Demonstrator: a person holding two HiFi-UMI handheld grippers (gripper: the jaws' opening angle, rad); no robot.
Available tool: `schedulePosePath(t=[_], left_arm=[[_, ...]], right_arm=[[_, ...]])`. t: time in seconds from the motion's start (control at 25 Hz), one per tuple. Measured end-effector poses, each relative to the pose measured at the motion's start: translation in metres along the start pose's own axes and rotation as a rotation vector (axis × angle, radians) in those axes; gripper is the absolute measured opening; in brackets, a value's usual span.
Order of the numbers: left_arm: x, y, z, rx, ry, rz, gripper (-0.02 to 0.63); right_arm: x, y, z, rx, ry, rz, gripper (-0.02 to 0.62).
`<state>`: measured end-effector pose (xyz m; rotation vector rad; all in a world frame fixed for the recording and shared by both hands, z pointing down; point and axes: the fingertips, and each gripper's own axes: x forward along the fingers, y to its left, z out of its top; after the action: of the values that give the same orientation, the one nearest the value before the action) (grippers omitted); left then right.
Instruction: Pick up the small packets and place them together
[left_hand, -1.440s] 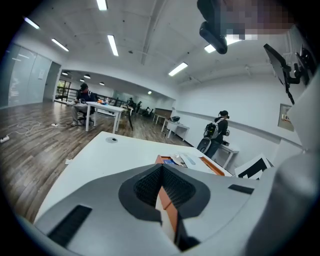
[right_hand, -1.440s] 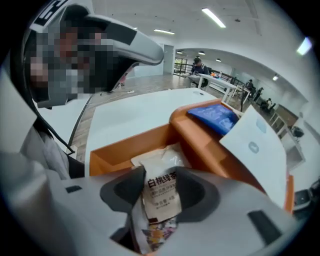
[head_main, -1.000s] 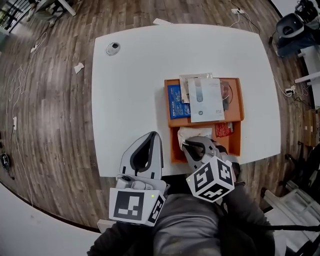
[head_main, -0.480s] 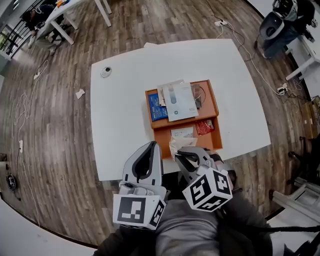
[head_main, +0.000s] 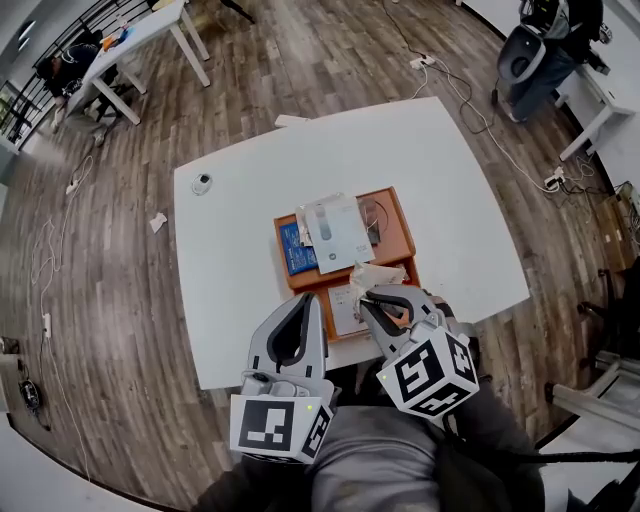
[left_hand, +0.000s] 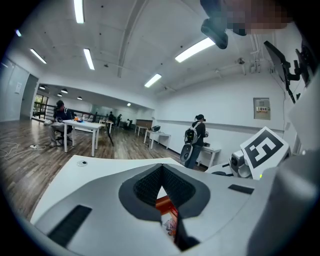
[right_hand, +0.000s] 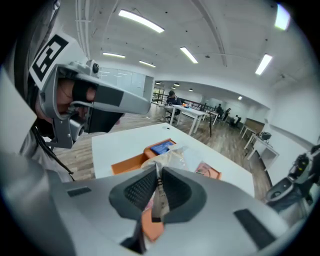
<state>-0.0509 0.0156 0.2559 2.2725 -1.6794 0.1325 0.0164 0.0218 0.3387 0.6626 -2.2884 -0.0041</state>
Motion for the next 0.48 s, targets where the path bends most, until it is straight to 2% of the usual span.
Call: schedulePosePath(t=[0.24, 0.48], left_arm=[[0.028, 0.025, 0.014, 0.004, -0.004, 0.008, 0.000], [0.057, 0.059, 0.013, -0.017, 0.021, 0.023, 0.000]], right_arm=[[0.023, -0.055, 0.017, 0.017, -0.005, -0.075, 0.043], [0.060, -0.097, 0.020, 0.041, 0.046, -0.119, 0.049]])
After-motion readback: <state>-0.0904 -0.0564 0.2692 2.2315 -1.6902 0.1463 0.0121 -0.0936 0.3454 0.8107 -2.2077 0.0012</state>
